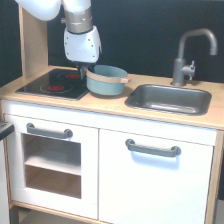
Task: Place the pot in the sink
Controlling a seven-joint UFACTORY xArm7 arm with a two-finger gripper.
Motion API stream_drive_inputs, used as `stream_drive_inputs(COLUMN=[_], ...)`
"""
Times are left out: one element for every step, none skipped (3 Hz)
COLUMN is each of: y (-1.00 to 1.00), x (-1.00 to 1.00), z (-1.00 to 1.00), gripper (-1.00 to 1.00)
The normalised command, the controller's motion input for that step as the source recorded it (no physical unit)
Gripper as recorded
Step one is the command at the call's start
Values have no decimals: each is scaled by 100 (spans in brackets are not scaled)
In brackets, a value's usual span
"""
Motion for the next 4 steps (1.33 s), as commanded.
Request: stream_drive_inputs(y=[-2, -3, -4, -4], x=[6, 6, 5, 8], z=[15, 17, 15, 12], gripper=[-92, -88, -76, -63])
